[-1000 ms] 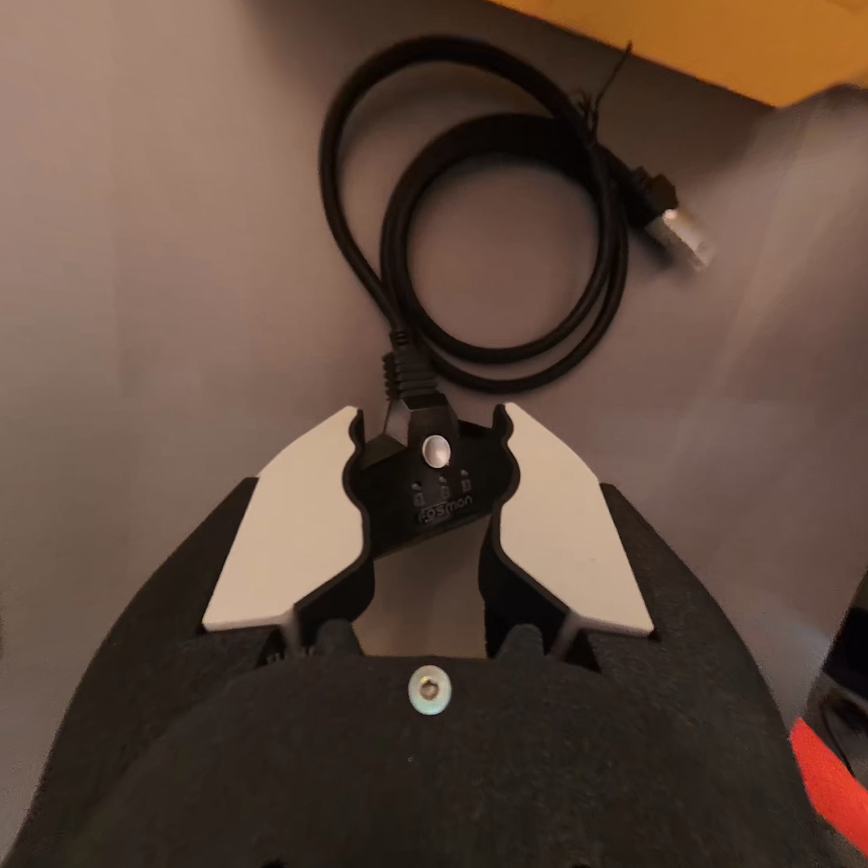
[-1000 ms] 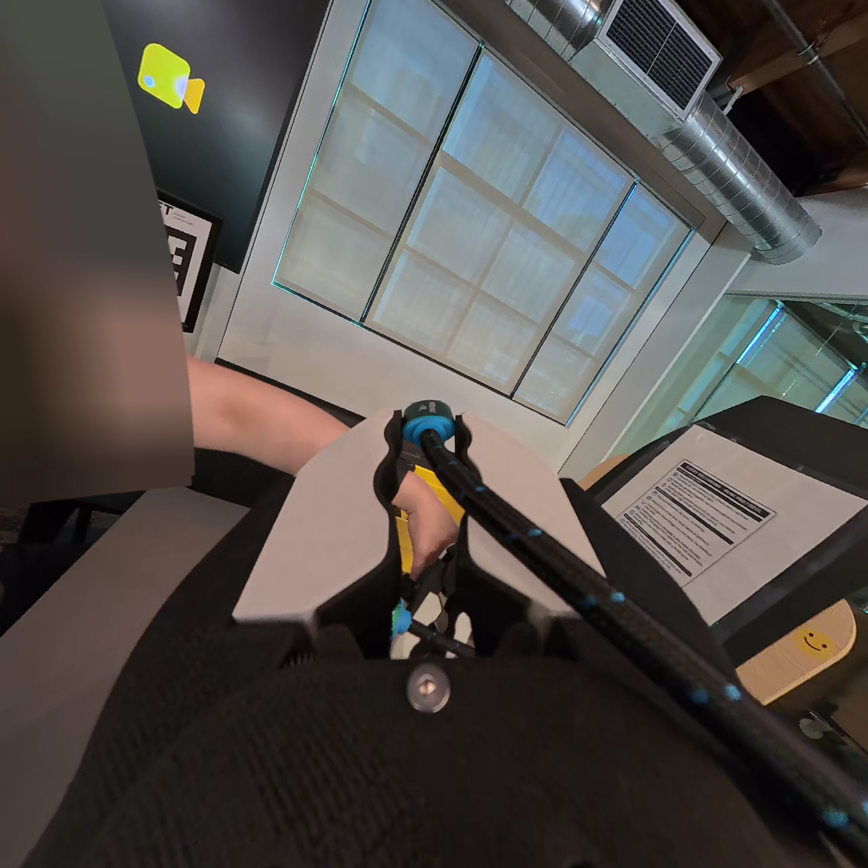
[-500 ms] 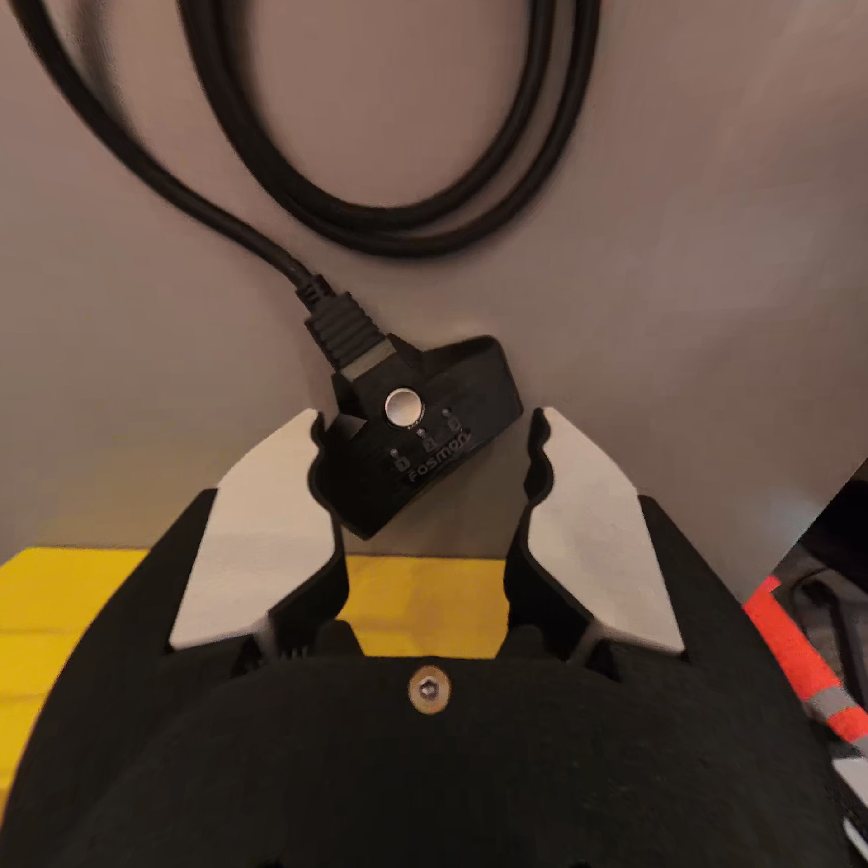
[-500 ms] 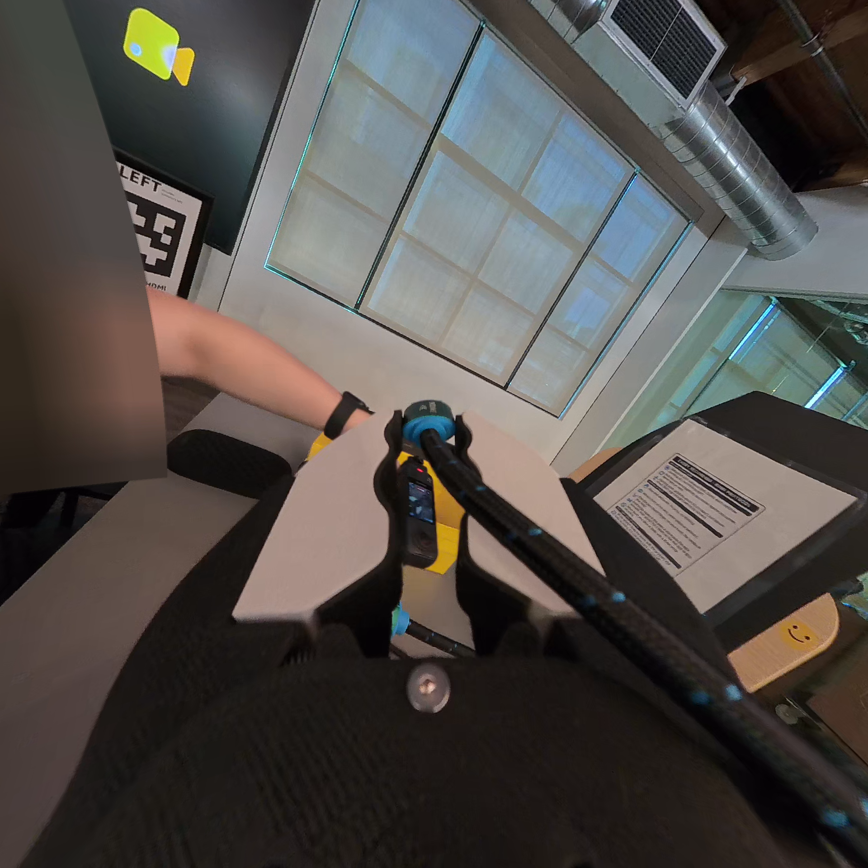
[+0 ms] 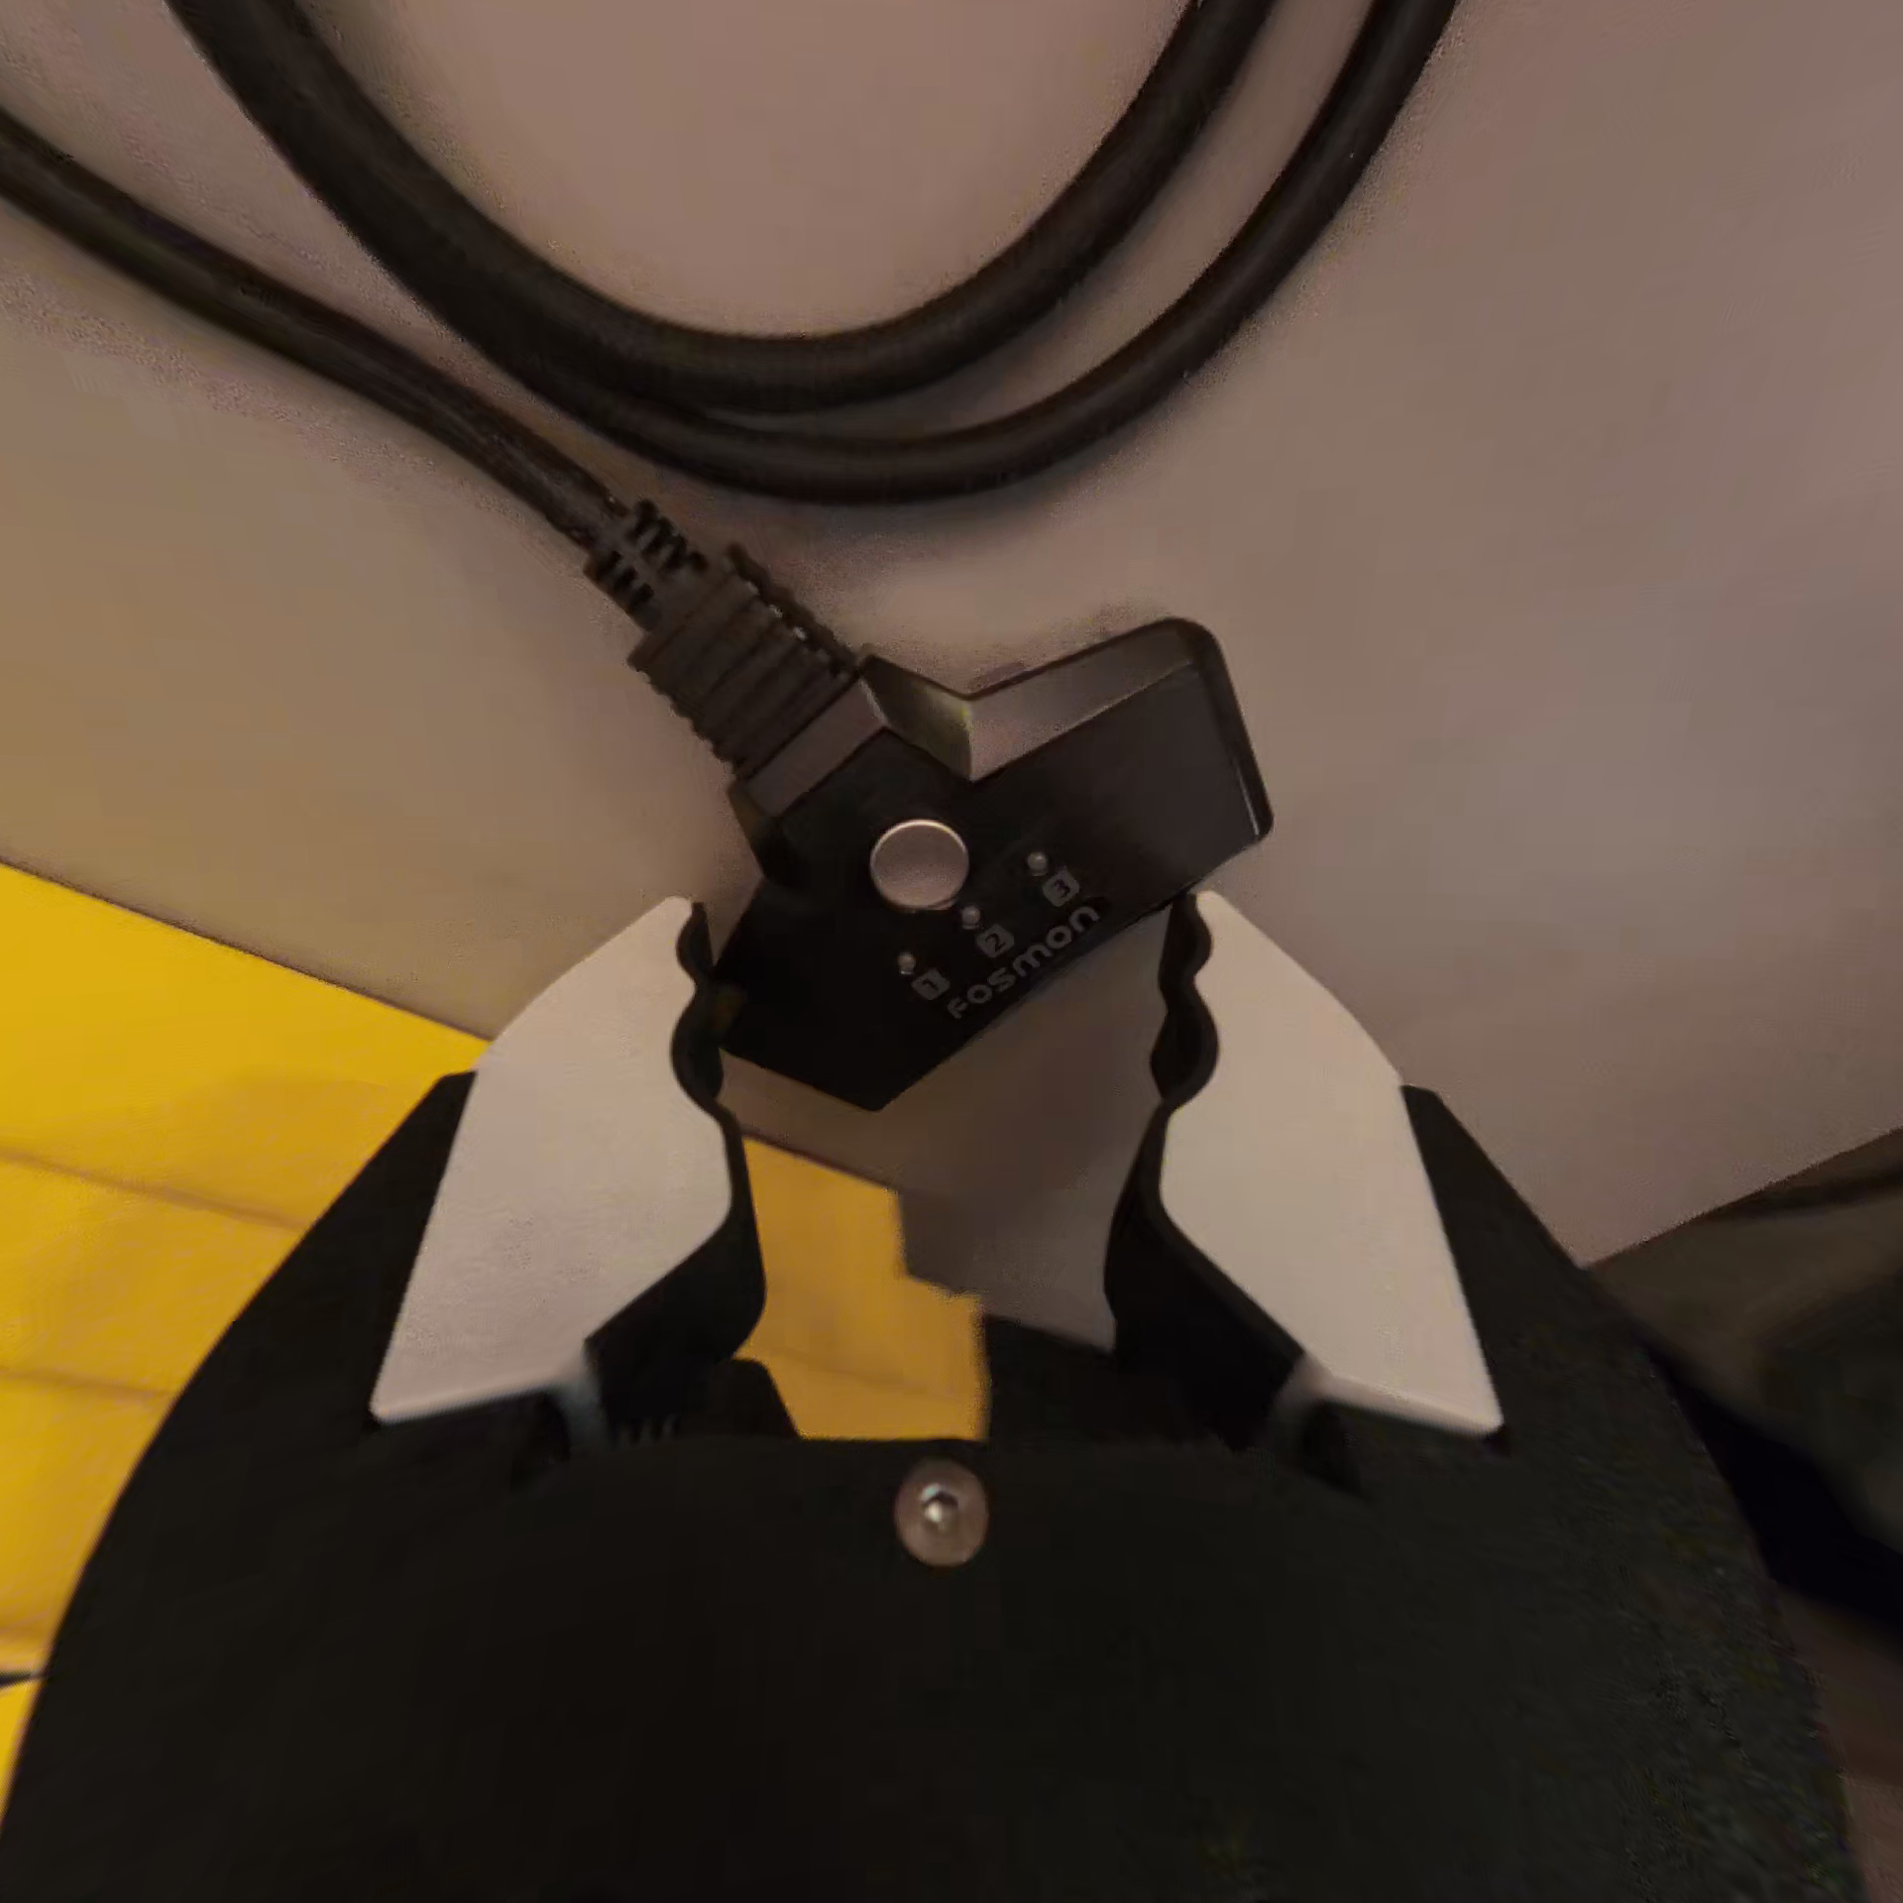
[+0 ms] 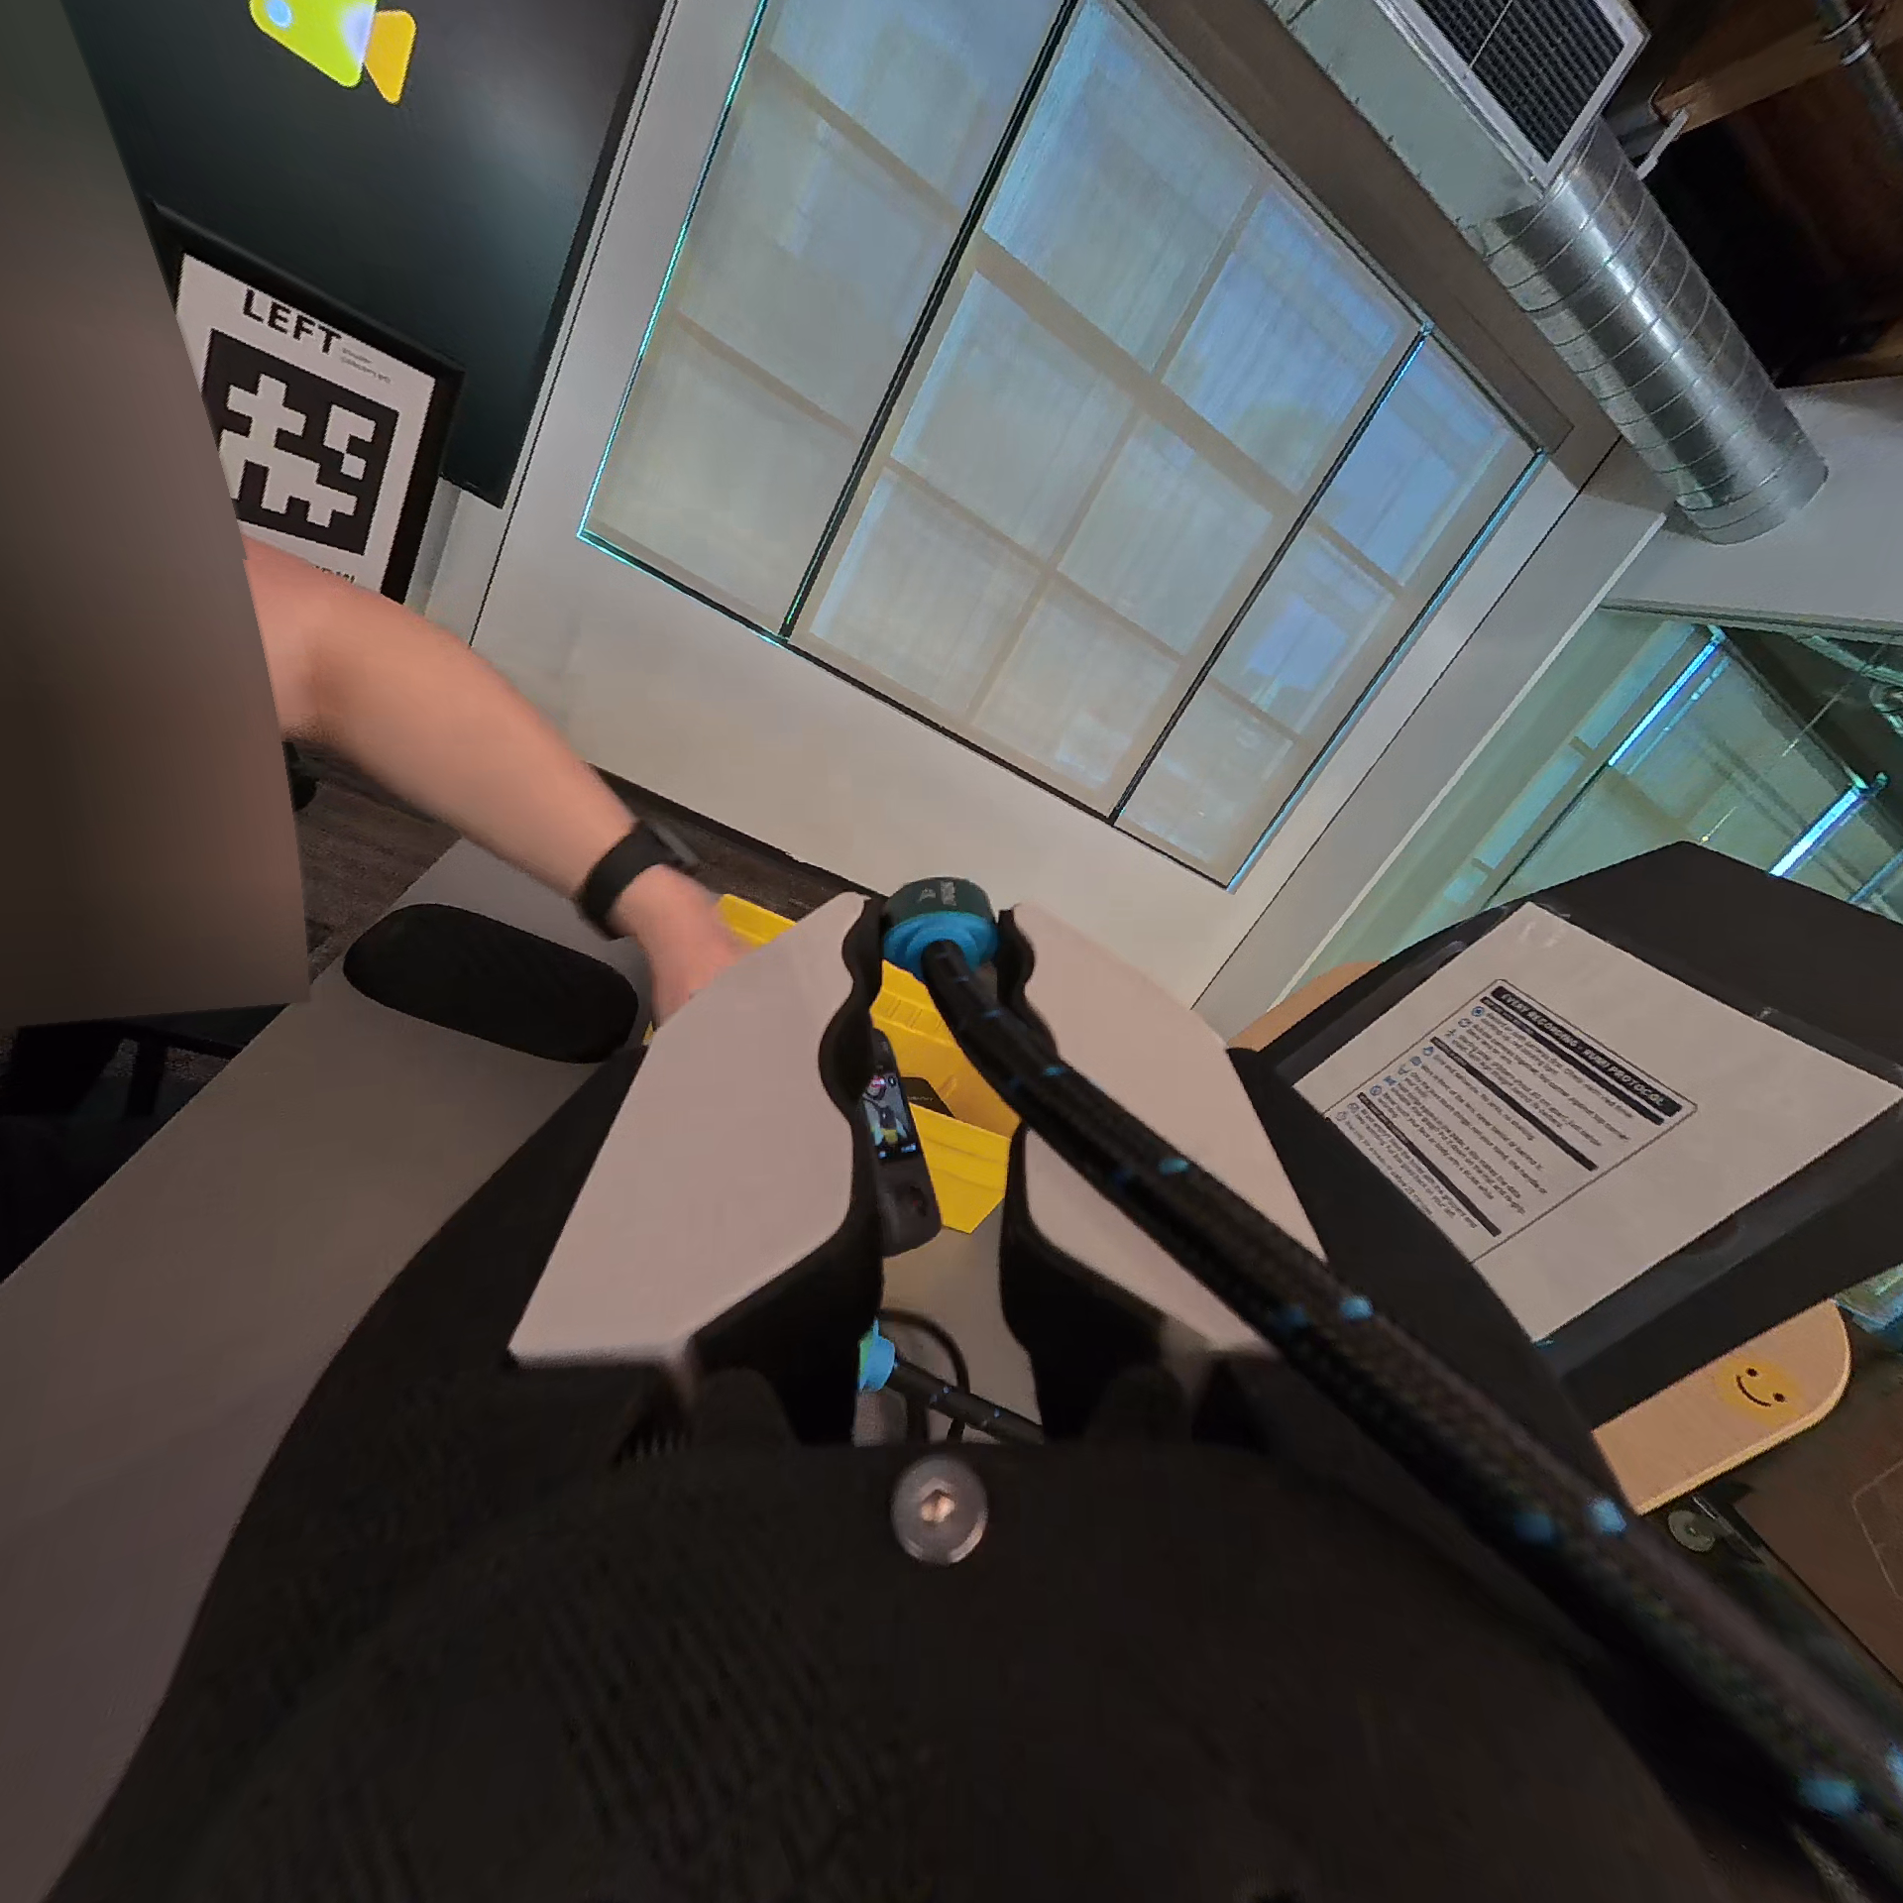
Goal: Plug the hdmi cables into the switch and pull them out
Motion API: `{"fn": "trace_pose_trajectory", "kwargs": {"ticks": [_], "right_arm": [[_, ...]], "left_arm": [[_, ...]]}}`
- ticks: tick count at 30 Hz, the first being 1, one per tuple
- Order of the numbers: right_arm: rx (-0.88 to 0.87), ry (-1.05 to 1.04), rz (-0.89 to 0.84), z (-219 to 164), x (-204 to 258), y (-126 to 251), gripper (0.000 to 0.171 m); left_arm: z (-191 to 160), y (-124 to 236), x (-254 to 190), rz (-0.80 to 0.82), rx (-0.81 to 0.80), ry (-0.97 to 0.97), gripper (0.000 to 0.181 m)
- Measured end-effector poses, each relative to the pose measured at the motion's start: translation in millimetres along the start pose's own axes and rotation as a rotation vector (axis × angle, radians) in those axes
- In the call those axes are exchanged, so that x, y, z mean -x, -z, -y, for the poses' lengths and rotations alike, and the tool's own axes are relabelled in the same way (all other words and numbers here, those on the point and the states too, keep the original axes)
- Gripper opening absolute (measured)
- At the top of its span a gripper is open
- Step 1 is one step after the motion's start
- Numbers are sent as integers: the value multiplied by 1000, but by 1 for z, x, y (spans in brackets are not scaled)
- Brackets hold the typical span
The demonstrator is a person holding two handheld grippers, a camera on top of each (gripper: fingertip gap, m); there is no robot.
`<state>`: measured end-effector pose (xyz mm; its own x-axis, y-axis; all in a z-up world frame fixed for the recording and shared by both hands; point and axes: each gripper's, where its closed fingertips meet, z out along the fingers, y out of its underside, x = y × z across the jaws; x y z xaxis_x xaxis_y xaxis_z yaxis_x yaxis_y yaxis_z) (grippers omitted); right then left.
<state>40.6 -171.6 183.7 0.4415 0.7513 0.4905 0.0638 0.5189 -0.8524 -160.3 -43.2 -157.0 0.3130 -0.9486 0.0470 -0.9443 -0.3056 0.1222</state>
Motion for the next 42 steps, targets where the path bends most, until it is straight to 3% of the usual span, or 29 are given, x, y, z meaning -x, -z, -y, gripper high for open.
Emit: {"fn": "trace_pose_trajectory", "kwargs": {"ticks": [3,6,8,11,18,21,24,27,29,31,34,38,39,40,42], "right_arm": [[4,-3,-10,0,-2,2,21],[16,8,-26,0,-3,3,21],[11,18,-26,3,-2,3,21],[3,27,-21,6,1,3,21],[2,69,-45,9,-1,8,21],[-3,81,-53,10,-2,10,21],[-4,79,-59,10,-4,11,21],[0,81,-60,8,-4,10,21],[5,83,-58,7,-3,9,21],[9,89,-58,6,-3,8,21],[17,90,-53,3,-3,6,21],[33,89,-54,-1,-4,3,21],[37,87,-53,-3,-4,3,21],[41,86,-52,-4,-4,2,21],[51,85,-49,-7,-4,0,21]], "left_arm": [[16,-1,-14,-86,-179,268,74],[32,7,-30,-191,-365,413,60],[47,18,-47,-317,-495,468,47],[53,20,-73,-383,-519,411,44],[43,22,-77,-96,-550,127,54],[43,48,-68,65,-679,-6,60],[46,77,-67,205,-839,-126,79],[49,89,-79,179,-967,-180,101],[52,84,-93,74,-1041,-180,125],[55,76,-106,-27,-1083,-188,137],[59,79,-104,68,-1167,-225,136],[58,102,-85,422,-1368,-258,121],[56,101,-84,487,-1397,-283,108],[56,94,-86,522,-1379,-350,95],[58,66,-87,508,-1233,-429,94]]}}
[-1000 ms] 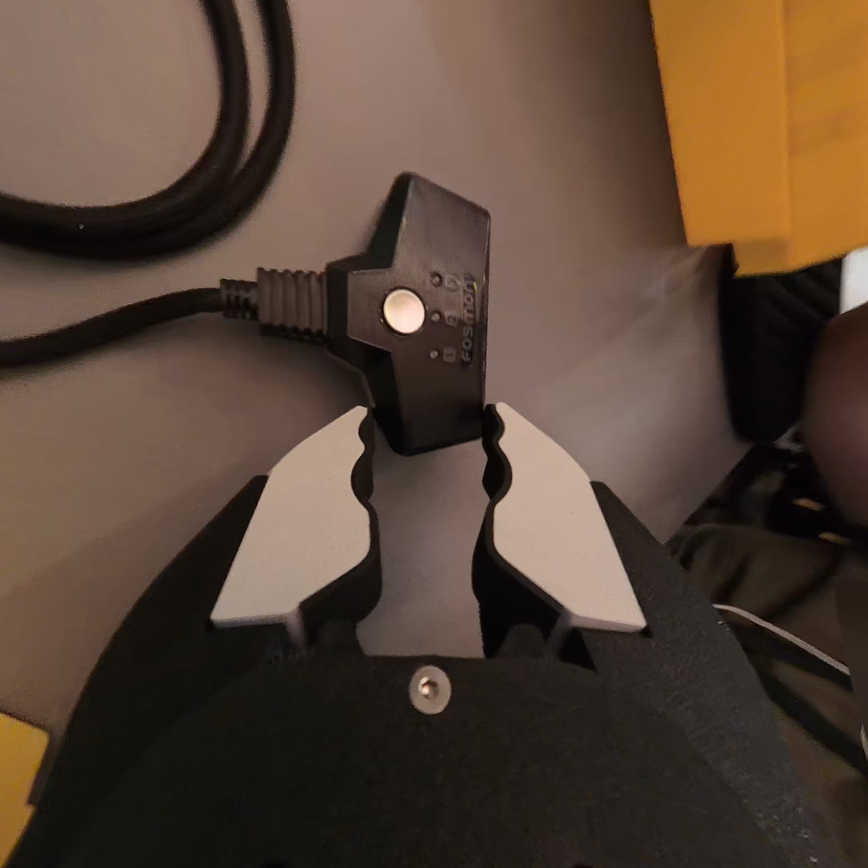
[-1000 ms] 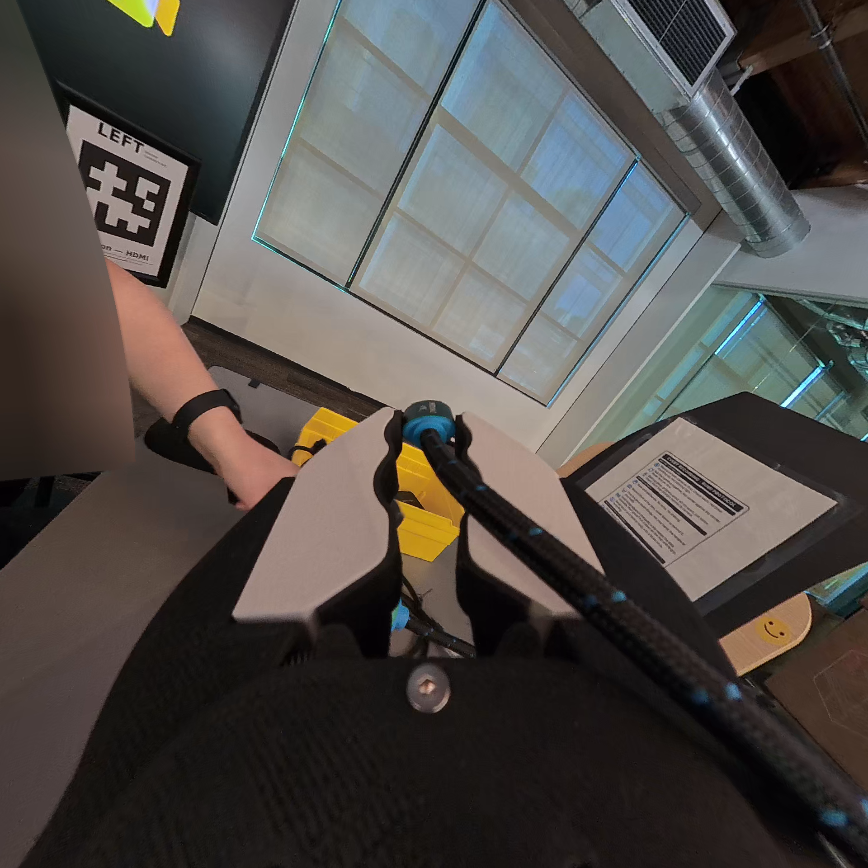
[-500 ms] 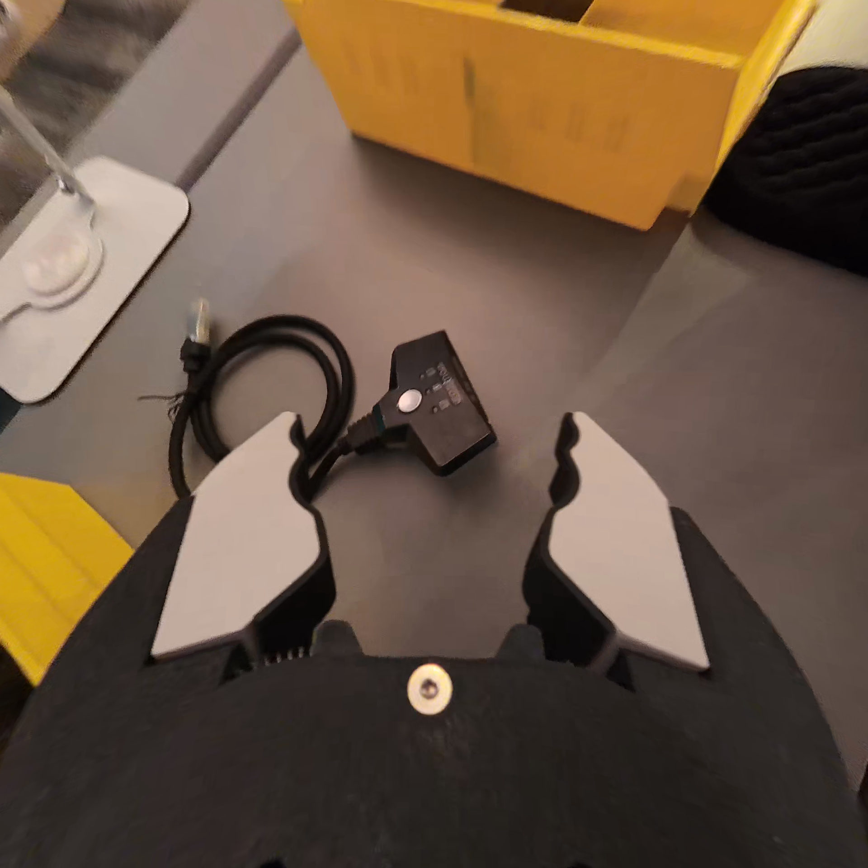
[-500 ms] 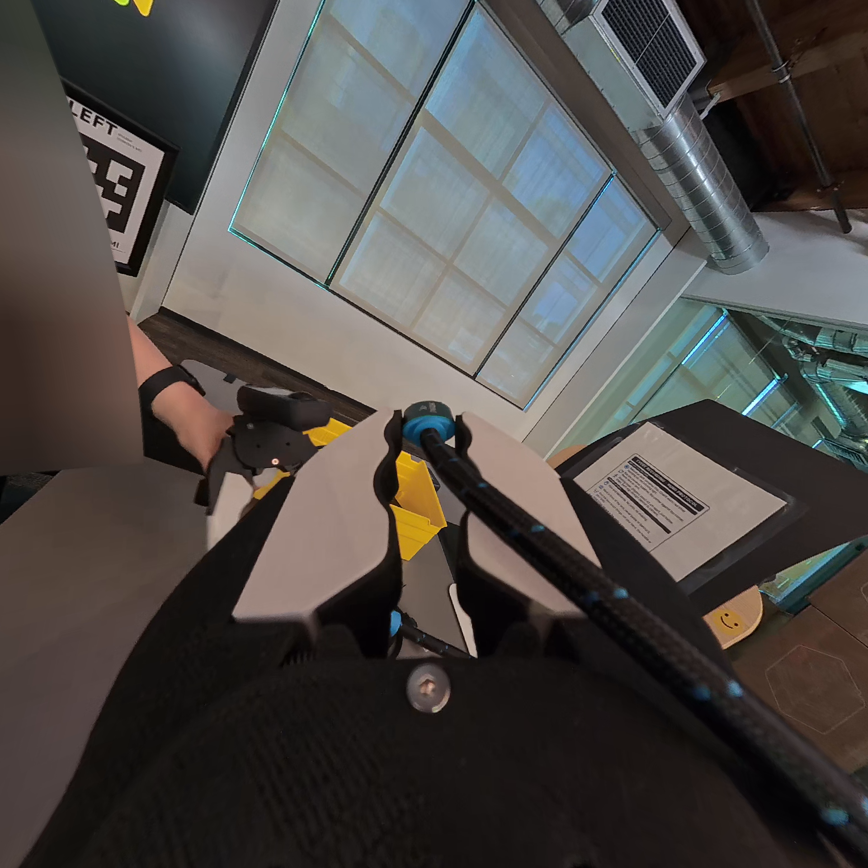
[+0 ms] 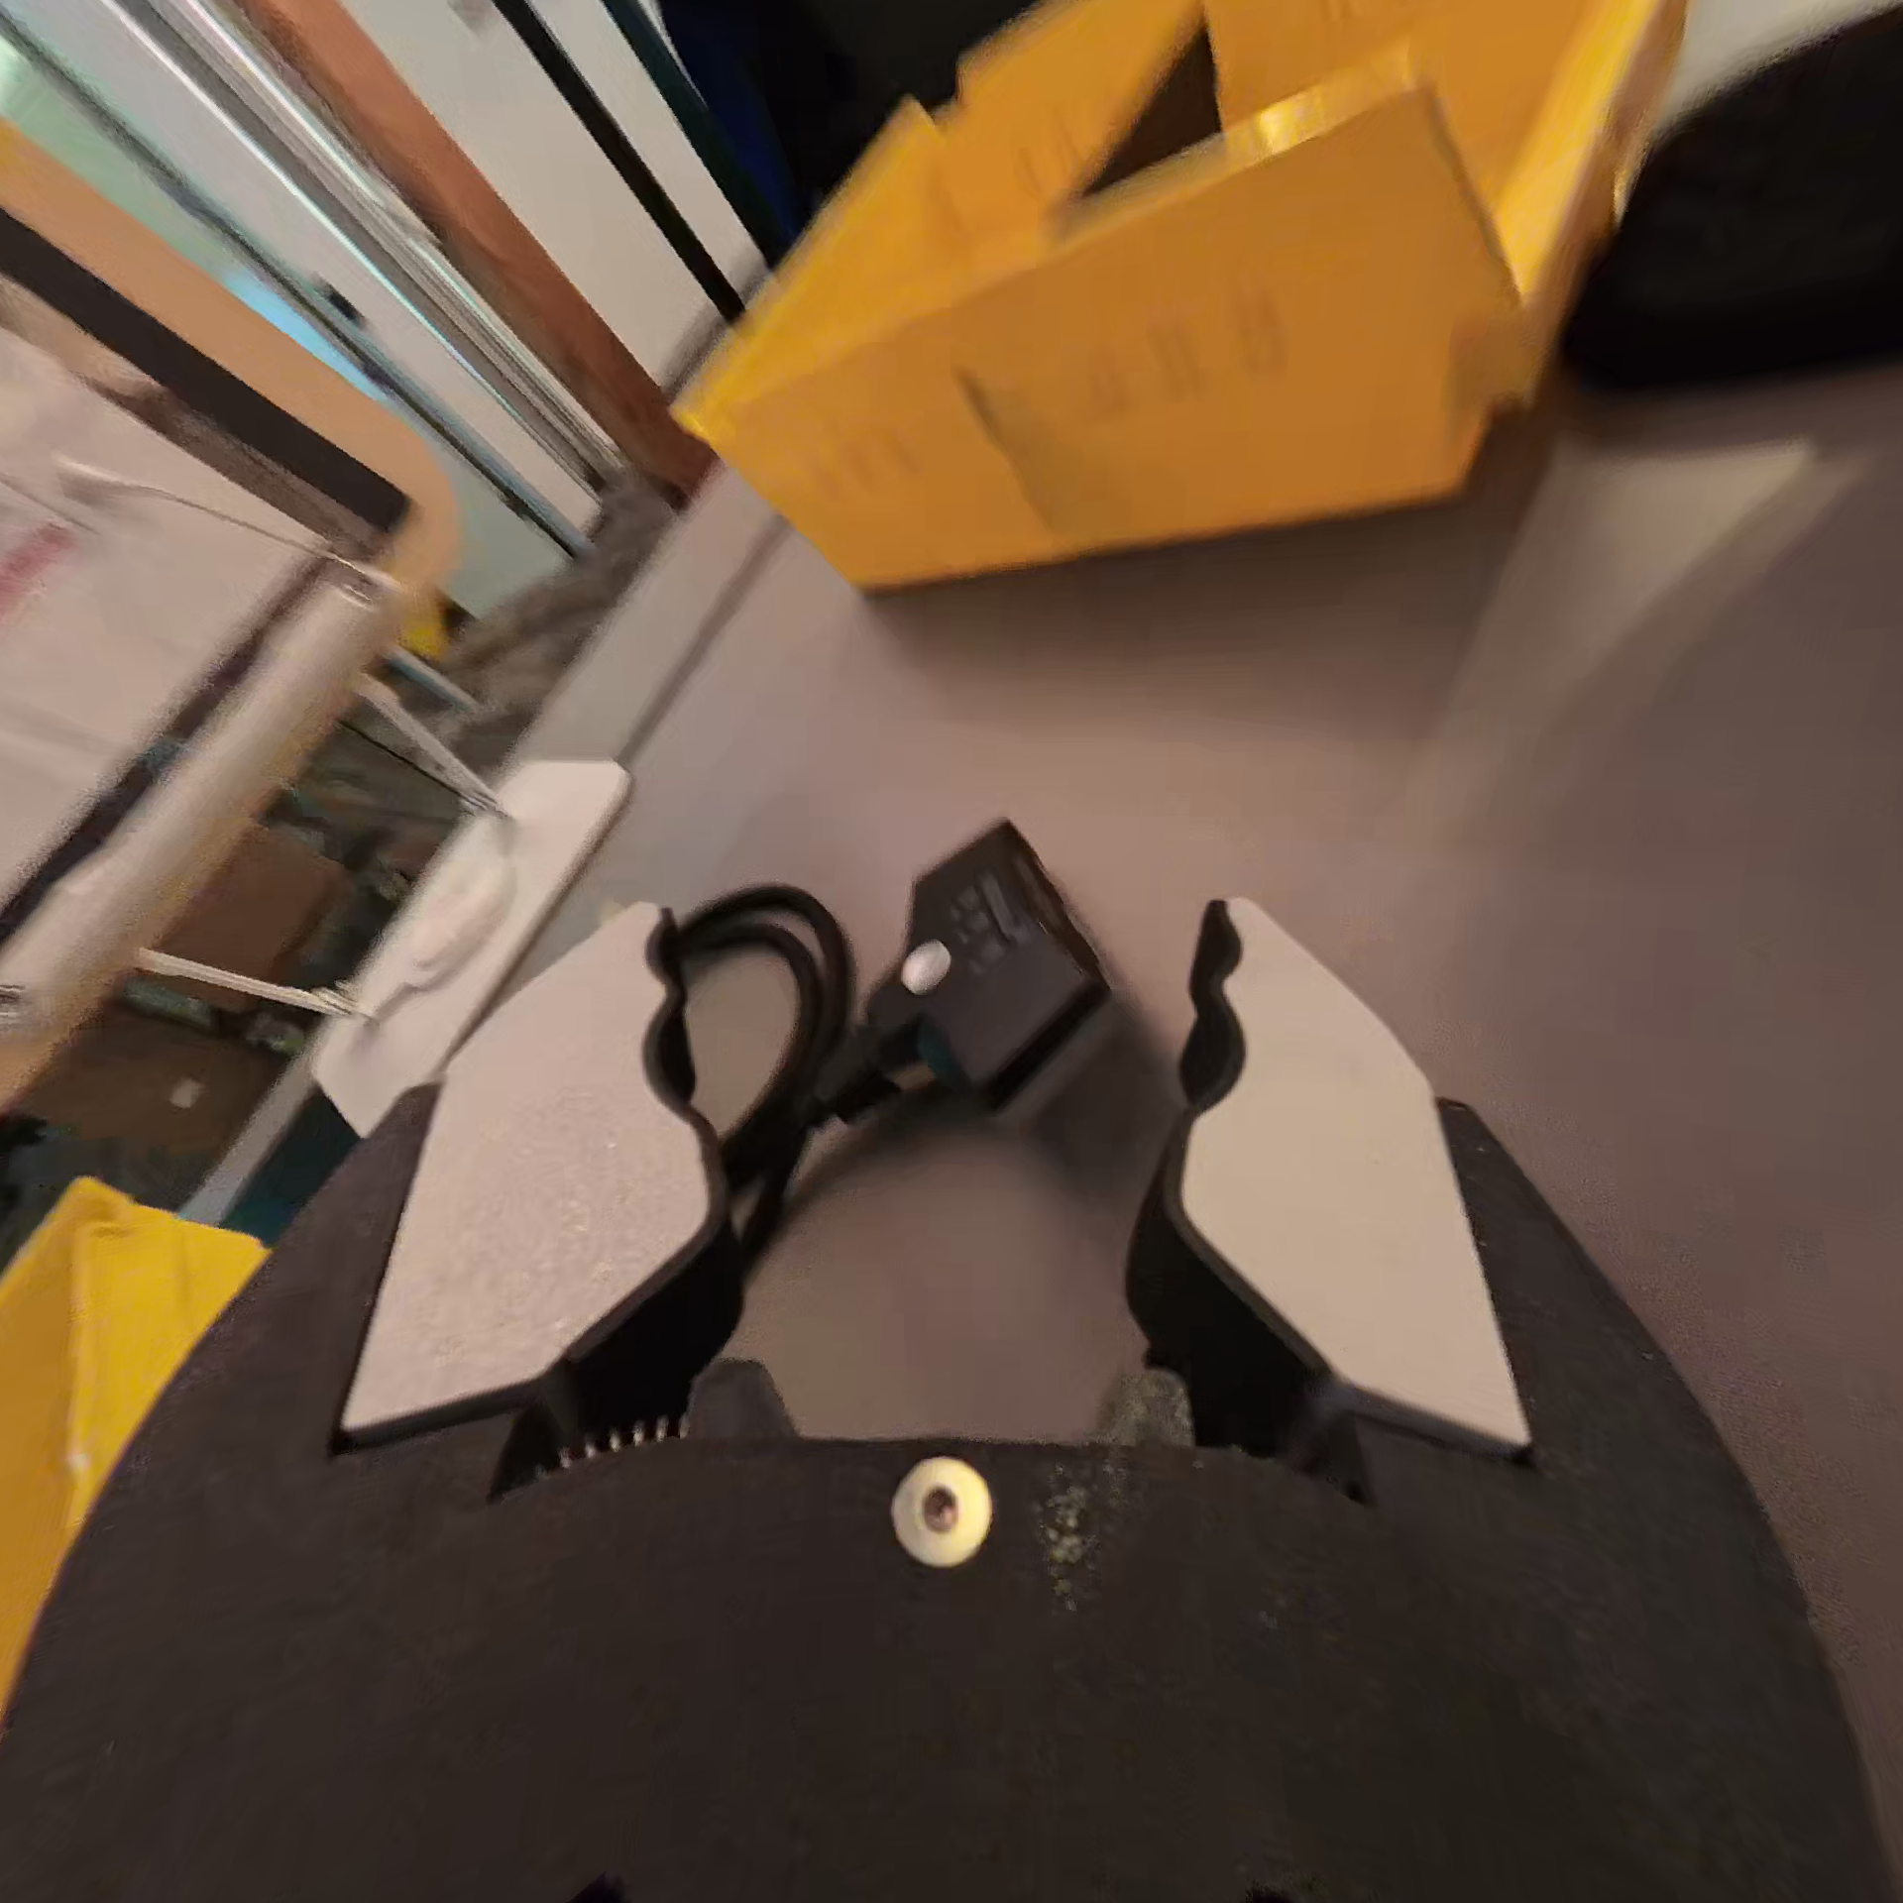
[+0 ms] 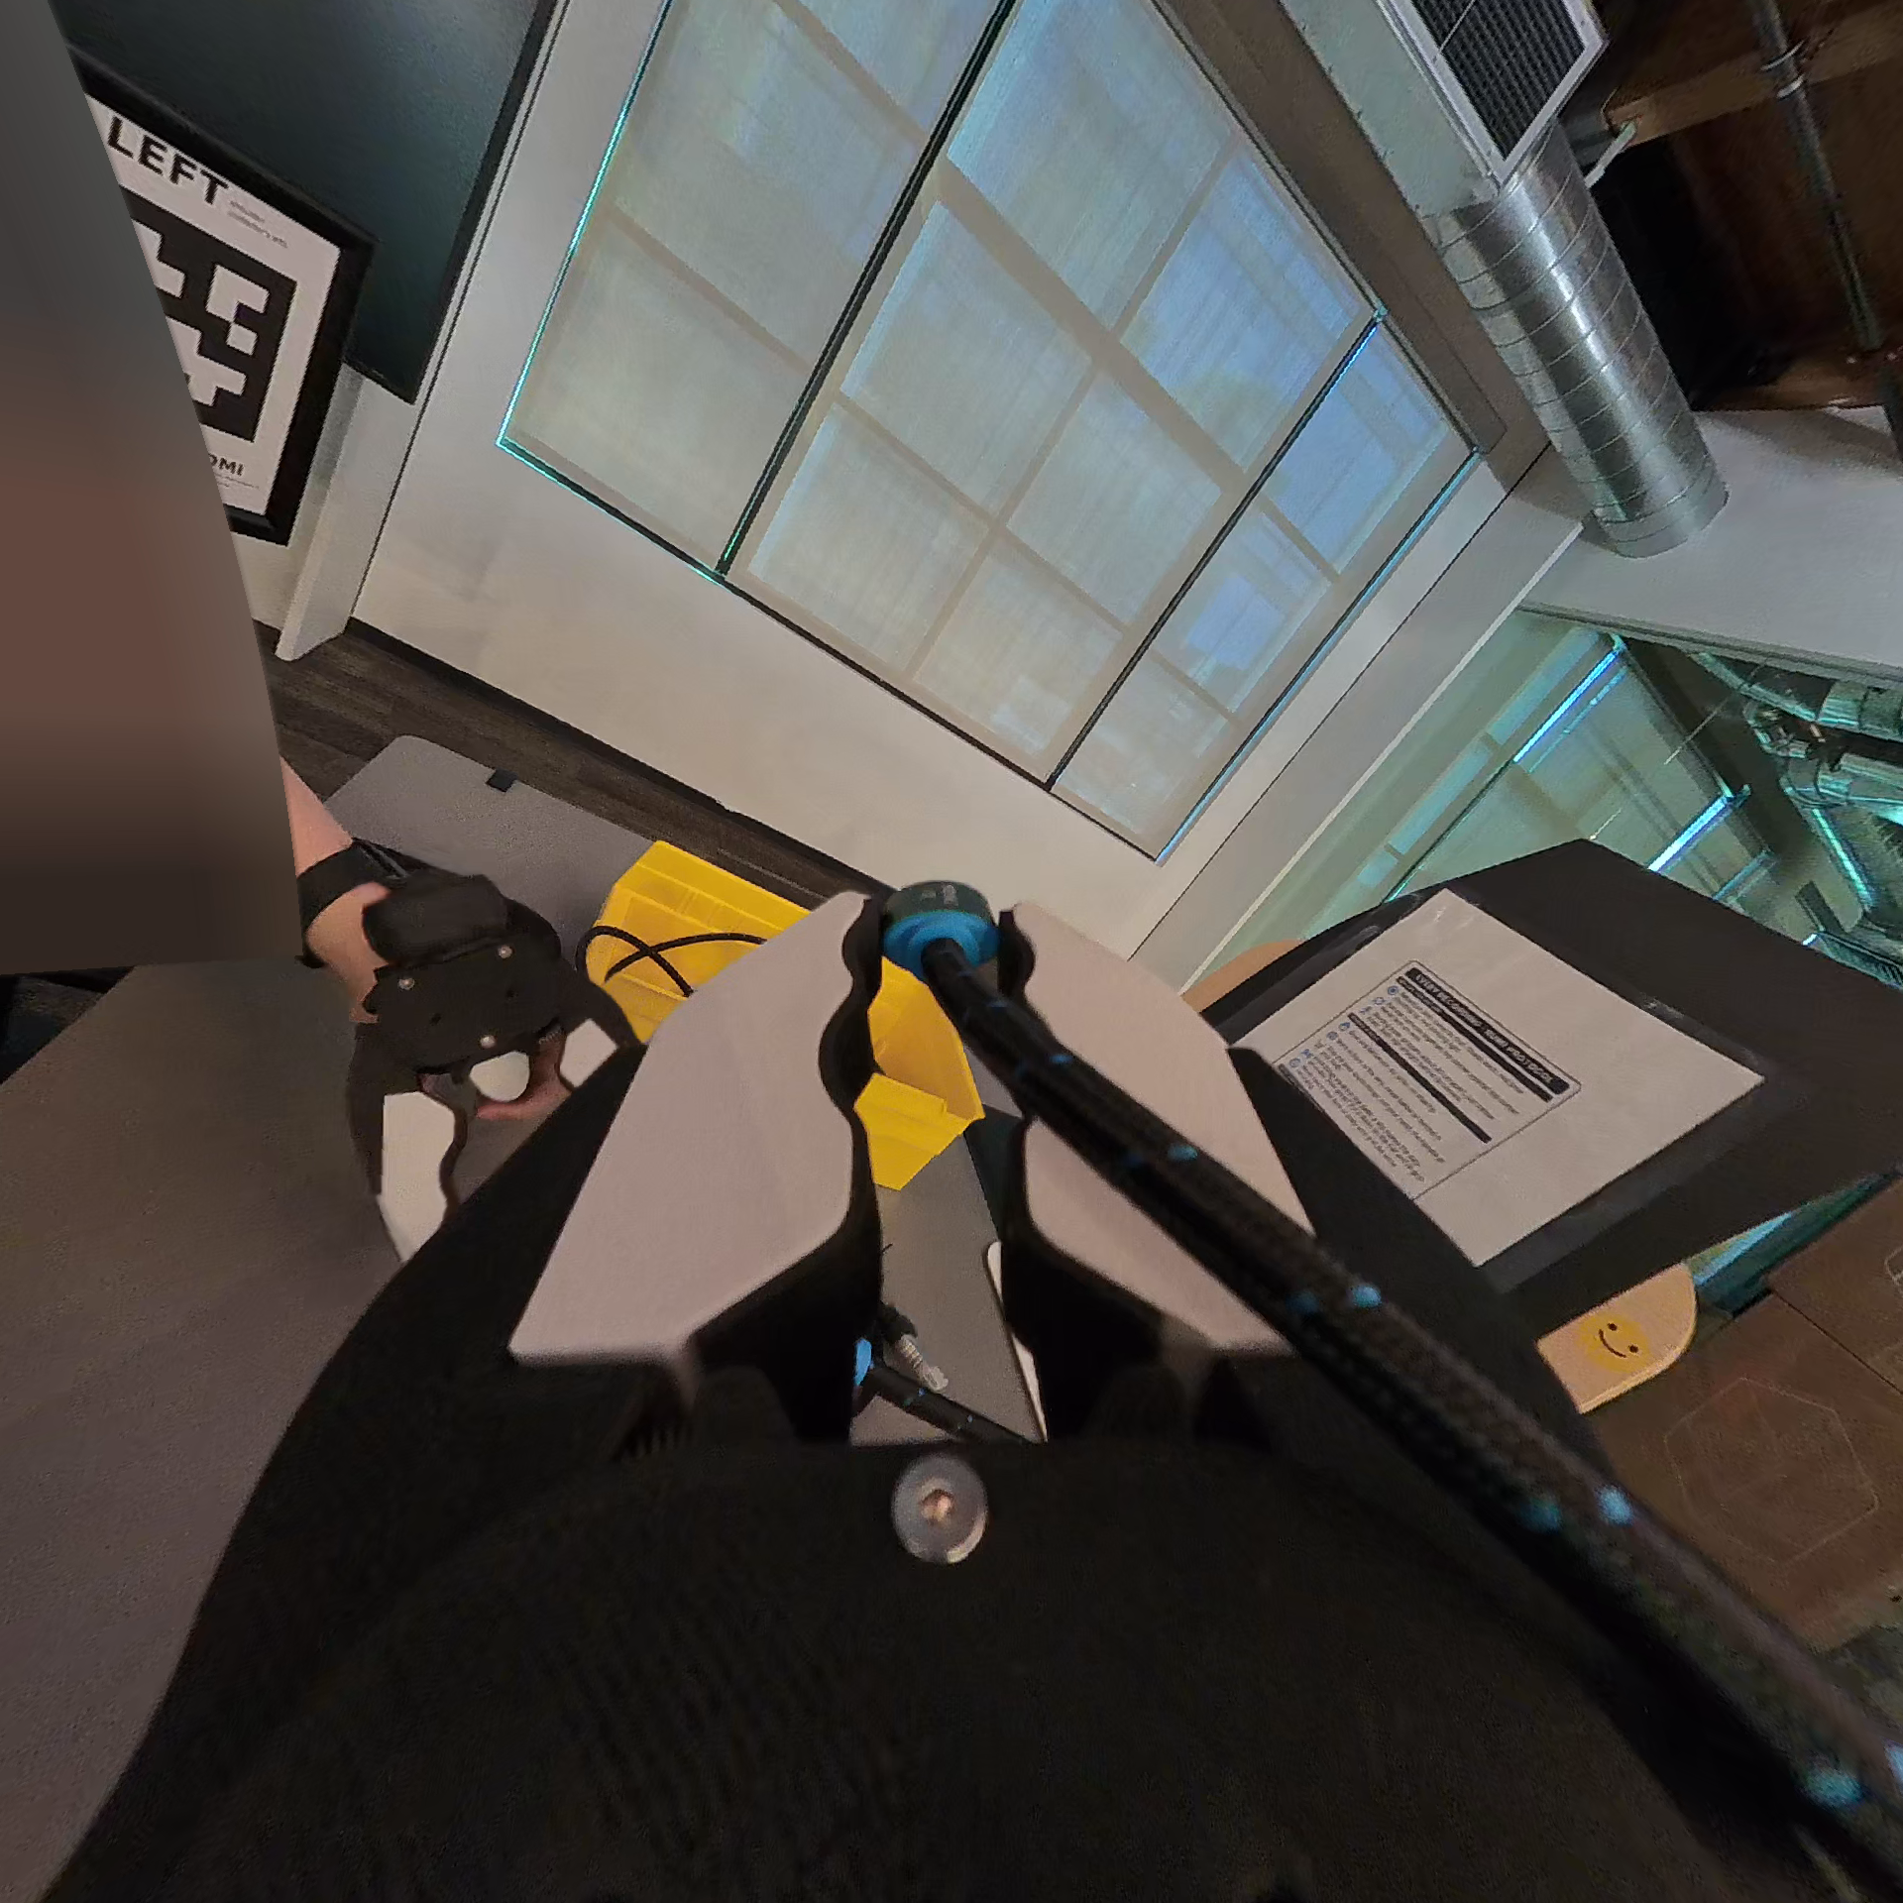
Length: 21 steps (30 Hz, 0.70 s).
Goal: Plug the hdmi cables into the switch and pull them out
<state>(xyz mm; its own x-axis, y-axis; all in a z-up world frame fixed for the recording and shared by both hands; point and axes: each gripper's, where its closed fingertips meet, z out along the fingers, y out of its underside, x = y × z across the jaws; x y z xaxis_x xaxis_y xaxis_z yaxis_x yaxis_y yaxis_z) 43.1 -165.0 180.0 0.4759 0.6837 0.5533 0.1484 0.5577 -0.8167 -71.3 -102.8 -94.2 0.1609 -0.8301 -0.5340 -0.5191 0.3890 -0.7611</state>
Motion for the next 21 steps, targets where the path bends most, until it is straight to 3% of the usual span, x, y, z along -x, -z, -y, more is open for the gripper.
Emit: {"fn": "trace_pose_trajectory", "kwargs": {"ticks": [3,9,14,21], "right_arm": [[24,2,2,-5,0,-3,21],[71,23,-1,-14,1,-8,17],[87,23,2,-18,2,-10,21],[138,13,-3,-28,1,-14,20]], "left_arm": [[-17,-6,-4,-67,123,-36,96],[-44,-9,2,-46,295,-314,73],[-47,-18,-1,39,295,-559,61],[-46,-34,0,74,280,-644,46]]}}
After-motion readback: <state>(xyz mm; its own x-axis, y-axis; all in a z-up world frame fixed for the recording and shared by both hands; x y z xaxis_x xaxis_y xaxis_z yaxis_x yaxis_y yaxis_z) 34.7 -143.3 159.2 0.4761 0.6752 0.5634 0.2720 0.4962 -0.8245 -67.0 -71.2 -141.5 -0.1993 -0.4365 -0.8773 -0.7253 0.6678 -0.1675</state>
